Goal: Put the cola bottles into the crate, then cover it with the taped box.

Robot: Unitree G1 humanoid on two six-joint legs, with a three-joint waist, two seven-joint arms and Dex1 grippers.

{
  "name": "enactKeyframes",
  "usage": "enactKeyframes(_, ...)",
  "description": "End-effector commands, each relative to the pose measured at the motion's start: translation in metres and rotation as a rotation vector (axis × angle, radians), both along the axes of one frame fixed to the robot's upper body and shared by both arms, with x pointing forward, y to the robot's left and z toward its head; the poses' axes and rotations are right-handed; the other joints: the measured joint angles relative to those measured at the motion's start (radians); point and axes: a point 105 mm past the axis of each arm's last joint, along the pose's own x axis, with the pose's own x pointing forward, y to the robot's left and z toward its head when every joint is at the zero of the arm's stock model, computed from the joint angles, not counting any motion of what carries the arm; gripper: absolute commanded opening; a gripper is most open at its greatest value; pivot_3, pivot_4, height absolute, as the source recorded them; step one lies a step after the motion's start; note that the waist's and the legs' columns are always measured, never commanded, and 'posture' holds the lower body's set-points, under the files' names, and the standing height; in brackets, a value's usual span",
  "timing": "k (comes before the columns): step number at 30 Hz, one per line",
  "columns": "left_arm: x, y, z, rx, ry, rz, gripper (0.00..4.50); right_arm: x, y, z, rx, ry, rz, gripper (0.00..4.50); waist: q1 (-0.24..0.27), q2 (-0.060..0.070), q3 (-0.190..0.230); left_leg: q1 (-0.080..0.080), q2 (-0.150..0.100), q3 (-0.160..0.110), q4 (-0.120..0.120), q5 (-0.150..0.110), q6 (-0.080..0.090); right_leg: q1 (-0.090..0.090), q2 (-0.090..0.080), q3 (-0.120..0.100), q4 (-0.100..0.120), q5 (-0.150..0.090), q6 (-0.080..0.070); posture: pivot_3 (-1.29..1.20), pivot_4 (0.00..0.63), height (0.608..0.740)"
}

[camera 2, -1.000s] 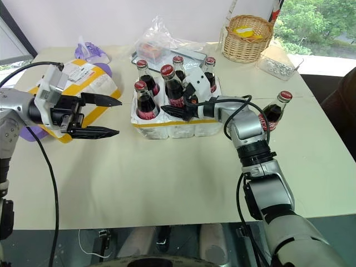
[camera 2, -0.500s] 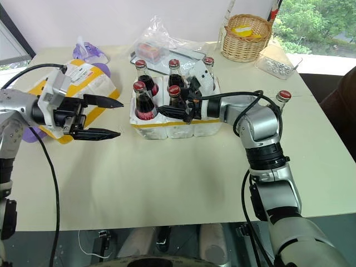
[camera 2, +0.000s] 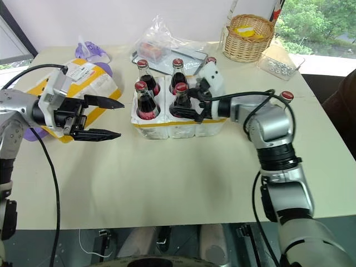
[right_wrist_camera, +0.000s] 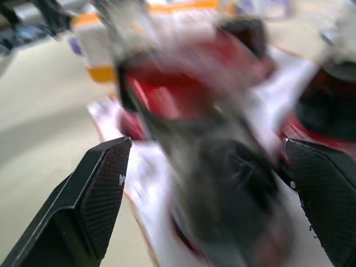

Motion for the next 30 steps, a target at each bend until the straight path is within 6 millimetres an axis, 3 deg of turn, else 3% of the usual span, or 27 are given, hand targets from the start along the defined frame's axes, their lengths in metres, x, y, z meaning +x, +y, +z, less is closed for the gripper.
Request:
enactKeyframes(1,-0.003,-0.003,0.003,-0.003,-0.023,-0.023,4.50,-0.011,-0.013,0.029,0.011,-0.085,-0.008,4.47,0.000,0.000,0.000,0.000,0.000,0.000,0.000,0.000,0.000,0.000,0.000,0.000,0.000,0.000,0.000,0.00,0.150,0.740)
enactKeyframes(6,0.001,-0.009,0.003,-0.014,-0.025,-0.043,4.50,-0.023,-0.035,0.039,-0.026,-0.114,-0.071,4.47,0.002,0.000,0.000,0.000,0.000,0.000,0.000,0.000,0.000,0.000,0.000,0.000,-0.001,0.000,0.000,0.00,0.150,0.740)
enactKeyframes(10,0.004,-0.013,0.003,-0.019,-0.017,-0.073,4.50,-0.043,-0.046,0.053,0.006,-0.113,-0.098,4.47,0.004,0.000,0.000,-0.002,0.000,0.000,0.000,0.000,0.000,0.000,-0.001,0.000,-0.001,0.000,0.000,0.00,0.150,0.740)
enactKeyframes(13,0.008,-0.016,0.003,-0.025,-0.013,-0.087,4.50,-0.056,-0.050,0.051,0.044,-0.086,-0.123,4.47,0.004,-0.001,0.000,-0.003,0.000,0.000,0.000,0.000,0.001,-0.001,-0.002,-0.001,-0.002,0.000,0.000,0.00,0.150,0.740)
enactKeyframes(20,0.011,-0.025,0.007,-0.043,0.004,-0.142,4.50,-0.099,-0.078,0.023,0.024,-0.048,-0.291,4.47,0.022,-0.001,0.000,-0.004,0.000,-0.001,0.001,-0.001,0.002,0.000,-0.002,-0.001,-0.004,0.000,0.000,0.00,0.150,0.740)
enactKeyframes(24,0.011,-0.027,0.004,-0.045,0.017,-0.162,4.50,-0.122,-0.109,-0.005,0.068,-0.036,-0.528,4.47,0.030,-0.002,-0.001,-0.004,0.001,-0.001,0.001,-0.001,0.002,0.001,-0.002,-0.001,-0.005,0.000,0.000,0.00,0.150,0.740)
enactKeyframes(30,0.006,-0.030,0.003,-0.040,0.026,-0.193,4.50,-0.145,-0.131,-0.030,0.070,-0.042,-0.739,4.47,0.024,-0.001,-0.001,-0.003,0.000,-0.002,0.002,-0.001,0.003,0.004,-0.001,-0.002,-0.008,0.000,0.000,0.00,0.150,0.740)
